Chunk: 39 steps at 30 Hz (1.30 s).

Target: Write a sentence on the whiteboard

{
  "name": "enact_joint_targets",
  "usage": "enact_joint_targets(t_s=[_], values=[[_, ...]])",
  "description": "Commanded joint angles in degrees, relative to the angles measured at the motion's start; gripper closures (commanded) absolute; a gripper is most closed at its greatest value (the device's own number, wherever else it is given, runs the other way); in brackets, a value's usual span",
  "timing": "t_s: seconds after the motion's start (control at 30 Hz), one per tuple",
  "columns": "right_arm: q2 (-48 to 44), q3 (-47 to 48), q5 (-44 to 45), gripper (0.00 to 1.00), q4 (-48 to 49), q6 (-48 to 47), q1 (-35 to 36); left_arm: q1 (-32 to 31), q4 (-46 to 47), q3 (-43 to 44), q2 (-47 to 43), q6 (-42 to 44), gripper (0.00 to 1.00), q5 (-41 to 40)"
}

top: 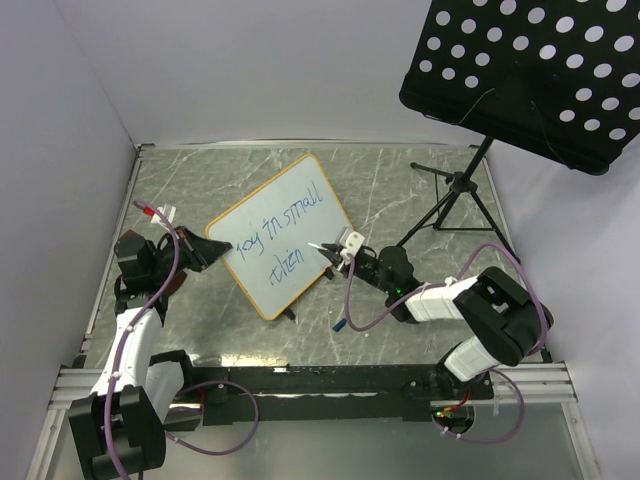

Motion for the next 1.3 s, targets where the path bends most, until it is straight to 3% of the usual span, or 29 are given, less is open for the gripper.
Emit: enact_joint_targets(t_s=[0.0,0.63,1.27], values=[[0.7,2.5,-0.3,1.00,1.5,1.0,-0.3,-0.7,0.3,0.8,-0.8,4.6,0.99,2.7],[2.9,4.5,-2.2,1.00,0.5,1.8,-0.1,-0.7,0.3,0.8,-0.8,4.6,0.99,2.7],[0.7,-0.6,-5.9,1.00,0.2,0.2,-0.1,-0.6,0.3,0.8,-1.1,4.6,0.99,2.7]])
